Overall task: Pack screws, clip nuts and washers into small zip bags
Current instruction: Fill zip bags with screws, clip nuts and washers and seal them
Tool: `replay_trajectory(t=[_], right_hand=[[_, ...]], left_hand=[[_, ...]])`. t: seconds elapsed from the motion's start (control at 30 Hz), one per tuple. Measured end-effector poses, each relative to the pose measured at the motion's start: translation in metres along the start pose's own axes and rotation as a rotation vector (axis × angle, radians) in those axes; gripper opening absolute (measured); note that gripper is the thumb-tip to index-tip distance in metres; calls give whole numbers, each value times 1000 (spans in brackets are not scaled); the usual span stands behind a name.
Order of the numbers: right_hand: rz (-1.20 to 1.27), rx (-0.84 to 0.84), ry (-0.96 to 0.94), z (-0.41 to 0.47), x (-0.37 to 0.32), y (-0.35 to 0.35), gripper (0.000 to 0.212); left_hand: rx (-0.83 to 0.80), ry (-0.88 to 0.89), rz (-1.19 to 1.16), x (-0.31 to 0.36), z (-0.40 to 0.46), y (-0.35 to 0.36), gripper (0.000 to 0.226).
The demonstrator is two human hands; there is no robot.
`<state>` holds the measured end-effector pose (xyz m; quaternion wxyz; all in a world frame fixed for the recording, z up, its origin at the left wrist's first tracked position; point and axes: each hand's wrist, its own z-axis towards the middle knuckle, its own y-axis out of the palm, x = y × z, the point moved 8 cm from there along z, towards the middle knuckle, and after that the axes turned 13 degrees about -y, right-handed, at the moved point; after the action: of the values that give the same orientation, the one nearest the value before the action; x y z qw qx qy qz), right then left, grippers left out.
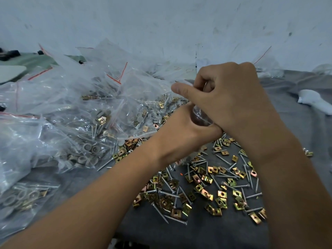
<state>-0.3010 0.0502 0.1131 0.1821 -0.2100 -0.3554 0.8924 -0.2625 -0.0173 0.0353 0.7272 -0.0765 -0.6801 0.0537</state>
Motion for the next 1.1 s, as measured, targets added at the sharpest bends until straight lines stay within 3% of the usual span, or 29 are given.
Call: replay_trajectory(t=[0.27,0.47,0.77,0.97,1.1], right_hand=[[-63,13,45,1,3,1,45],[72,98,92,0,6,-3,35],[114,51,151,-1,11,8,35],[459,25,172,-2,17,17,30],[529,29,118,0,16,13,30]], left_hand=[[-21,-7,7,-1,-1,2,8],[-29,-4,-33,-3,0,1,9],[-36,-31,-22,-9,1,6,7],[31,-41,-43,-10,3,-3,27],[69,-62,-82,-16,5,-9,25]])
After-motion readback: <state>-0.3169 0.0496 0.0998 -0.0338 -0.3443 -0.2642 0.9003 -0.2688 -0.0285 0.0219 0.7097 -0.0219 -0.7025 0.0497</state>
